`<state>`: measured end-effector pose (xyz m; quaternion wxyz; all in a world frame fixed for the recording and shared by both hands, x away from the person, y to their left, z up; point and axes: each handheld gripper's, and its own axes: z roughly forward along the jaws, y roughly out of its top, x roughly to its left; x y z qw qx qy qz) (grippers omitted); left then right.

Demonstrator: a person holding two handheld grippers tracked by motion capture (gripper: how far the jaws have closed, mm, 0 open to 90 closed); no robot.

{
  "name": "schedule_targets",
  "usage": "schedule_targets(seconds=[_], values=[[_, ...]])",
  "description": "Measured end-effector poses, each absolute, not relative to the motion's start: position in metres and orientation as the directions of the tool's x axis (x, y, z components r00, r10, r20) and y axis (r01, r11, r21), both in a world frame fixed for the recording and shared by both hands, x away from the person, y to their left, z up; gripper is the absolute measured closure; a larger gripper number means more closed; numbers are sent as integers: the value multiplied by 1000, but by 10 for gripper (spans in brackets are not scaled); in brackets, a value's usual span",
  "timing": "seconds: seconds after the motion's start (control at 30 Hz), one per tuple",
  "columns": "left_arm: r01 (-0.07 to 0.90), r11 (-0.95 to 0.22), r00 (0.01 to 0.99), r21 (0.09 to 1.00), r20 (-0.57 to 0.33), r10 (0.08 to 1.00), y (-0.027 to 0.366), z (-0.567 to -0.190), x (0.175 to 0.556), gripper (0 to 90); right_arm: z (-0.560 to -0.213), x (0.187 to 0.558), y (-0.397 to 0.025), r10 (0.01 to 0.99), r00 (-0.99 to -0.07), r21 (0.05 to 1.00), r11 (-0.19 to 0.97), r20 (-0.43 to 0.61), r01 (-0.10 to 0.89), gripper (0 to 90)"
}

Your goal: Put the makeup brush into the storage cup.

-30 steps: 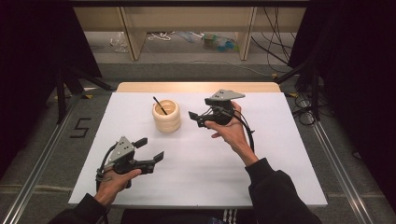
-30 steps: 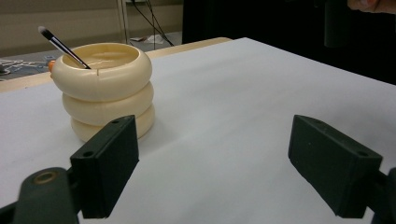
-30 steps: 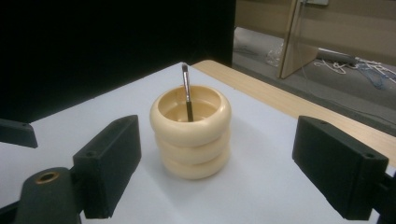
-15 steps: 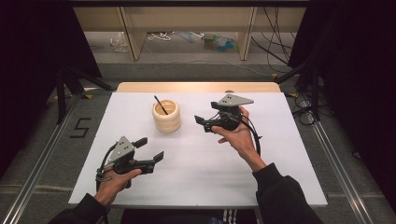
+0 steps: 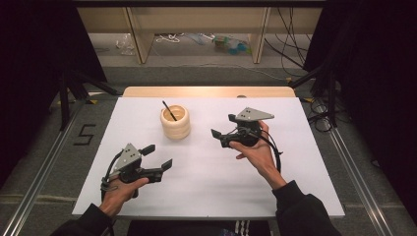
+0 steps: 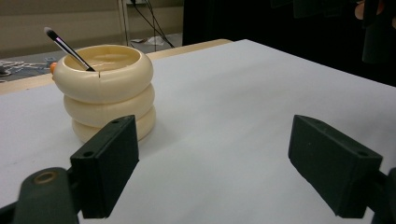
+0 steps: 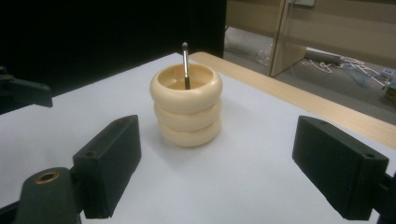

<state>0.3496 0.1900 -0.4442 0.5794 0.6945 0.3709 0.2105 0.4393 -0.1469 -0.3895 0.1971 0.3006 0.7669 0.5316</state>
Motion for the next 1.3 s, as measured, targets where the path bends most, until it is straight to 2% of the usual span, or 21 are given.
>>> schedule_targets(seconds=[0.03,0.3,0.6,0.63,1.3], values=[[266,-122,653,956,-86,752,195,-443,350,157,-390,437,-148,671,-741,930,258,21,260,162],[265,-120,654,957,-87,752,195,-443,350,157,-392,427,-157,685,-728,942,235,15,240,164],[262,-121,655,957,-85,751,195,-443,350,157,-400,421,-163,691,-722,942,222,29,251,166],[264,-120,655,957,-86,751,195,-443,350,157,-401,420,-164,687,-724,936,218,54,276,166],[276,-106,647,955,-103,755,194,-443,349,157,-407,408,-179,693,-717,945,183,73,273,172]])
